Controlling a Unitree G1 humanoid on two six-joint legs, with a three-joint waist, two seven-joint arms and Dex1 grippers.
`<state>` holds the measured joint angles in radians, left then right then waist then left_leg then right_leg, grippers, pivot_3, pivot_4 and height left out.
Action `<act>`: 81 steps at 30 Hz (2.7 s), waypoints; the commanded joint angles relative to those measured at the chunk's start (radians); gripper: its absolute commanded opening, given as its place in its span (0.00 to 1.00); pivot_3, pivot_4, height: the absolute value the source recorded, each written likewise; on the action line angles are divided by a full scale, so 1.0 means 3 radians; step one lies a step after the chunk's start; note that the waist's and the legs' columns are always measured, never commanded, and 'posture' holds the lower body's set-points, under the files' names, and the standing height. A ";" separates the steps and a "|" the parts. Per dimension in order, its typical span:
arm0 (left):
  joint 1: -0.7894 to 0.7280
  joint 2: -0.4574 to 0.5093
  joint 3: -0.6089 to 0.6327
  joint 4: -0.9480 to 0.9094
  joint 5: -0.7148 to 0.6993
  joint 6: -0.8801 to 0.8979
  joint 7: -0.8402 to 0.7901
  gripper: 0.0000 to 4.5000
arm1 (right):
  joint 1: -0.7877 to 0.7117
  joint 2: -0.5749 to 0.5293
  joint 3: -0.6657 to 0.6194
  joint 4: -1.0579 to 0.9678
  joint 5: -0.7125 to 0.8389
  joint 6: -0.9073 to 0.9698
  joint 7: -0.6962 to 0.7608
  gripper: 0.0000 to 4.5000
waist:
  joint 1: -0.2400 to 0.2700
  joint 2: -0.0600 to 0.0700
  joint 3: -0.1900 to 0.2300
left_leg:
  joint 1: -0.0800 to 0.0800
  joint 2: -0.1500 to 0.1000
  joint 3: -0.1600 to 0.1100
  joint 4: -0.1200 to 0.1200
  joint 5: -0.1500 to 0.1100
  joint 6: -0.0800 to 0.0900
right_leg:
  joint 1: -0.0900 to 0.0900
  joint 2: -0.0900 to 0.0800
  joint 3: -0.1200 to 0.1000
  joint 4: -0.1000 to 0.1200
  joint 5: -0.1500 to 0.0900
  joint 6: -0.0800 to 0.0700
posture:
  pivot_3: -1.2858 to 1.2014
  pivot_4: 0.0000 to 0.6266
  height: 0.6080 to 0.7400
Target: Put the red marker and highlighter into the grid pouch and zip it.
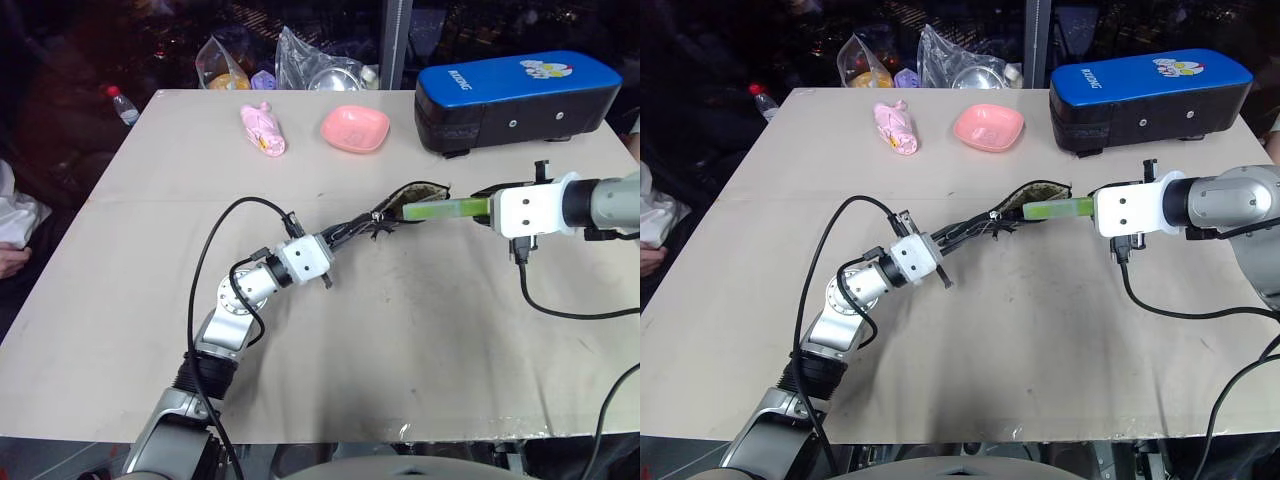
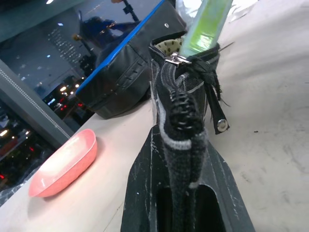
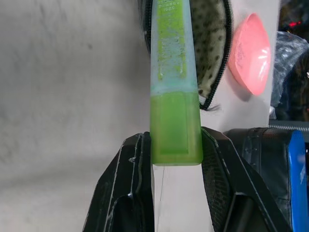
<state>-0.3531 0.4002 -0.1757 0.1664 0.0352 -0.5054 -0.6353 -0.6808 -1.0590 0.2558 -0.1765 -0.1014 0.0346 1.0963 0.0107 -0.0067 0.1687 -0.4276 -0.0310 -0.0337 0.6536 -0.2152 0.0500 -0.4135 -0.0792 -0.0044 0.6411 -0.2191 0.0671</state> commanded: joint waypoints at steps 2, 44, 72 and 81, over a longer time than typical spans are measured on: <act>-0.0086 -0.0047 -0.0078 -0.0104 -0.0065 -0.0115 -0.0063 0.00 | -0.0359 0.0272 0.0185 0.0295 -0.0287 -0.0440 0.0040 0.17 | -0.0005 0.0000 0.0000 | 0.0003 0.0001 0.0000 0.0000 0.0000 0.0000 | 0.0001 0.0003 0.0001 0.0002 0.0000 0.0000 | 0.52 0.24 0.89; -0.0306 -0.0425 0.0007 0.0300 0.0051 -0.0169 0.0258 0.00 | 0.1174 0.2230 -0.1313 -0.1881 0.2208 0.3957 -0.1983 0.87 | 0.0007 -0.0001 -0.0005 | -0.0001 -0.0002 -0.0006 0.0002 0.0000 0.0000 | -0.0002 -0.0001 -0.0001 0.0012 0.0002 0.0001 | 0.52 0.24 0.89; -0.0252 -0.0326 -0.0031 0.0272 0.0134 -0.0190 0.0326 0.00 | 0.0399 0.3074 -0.0989 -0.0721 0.1954 0.3476 -0.2801 0.01 | -0.0013 -0.0001 -0.0005 | 0.0002 -0.0005 -0.0009 0.0001 0.0000 0.0001 | -0.0001 0.0006 -0.0003 0.0016 0.0003 0.0002 | 0.52 0.24 0.89; -0.0237 -0.0269 0.0011 0.0284 0.0201 -0.0166 0.0423 0.00 | 0.0499 0.2805 -0.1269 -0.1066 0.2068 0.3735 -0.2878 0.01 | -0.0013 -0.0001 -0.0005 | 0.0001 -0.0005 -0.0009 0.0001 0.0000 0.0001 | -0.0001 0.0005 -0.0003 0.0016 0.0003 0.0002 | 0.52 0.24 0.89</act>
<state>-0.4238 0.3127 -0.1859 0.2857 0.0966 -0.5381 -0.5208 -0.5235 -0.1971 -0.0716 -0.4417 0.5076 1.1528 0.2397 0.0069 -0.0070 0.1672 -0.4271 -0.0324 -0.0362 0.6539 -0.2151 0.0502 -0.4140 -0.0776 -0.0051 0.6460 -0.2183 0.0677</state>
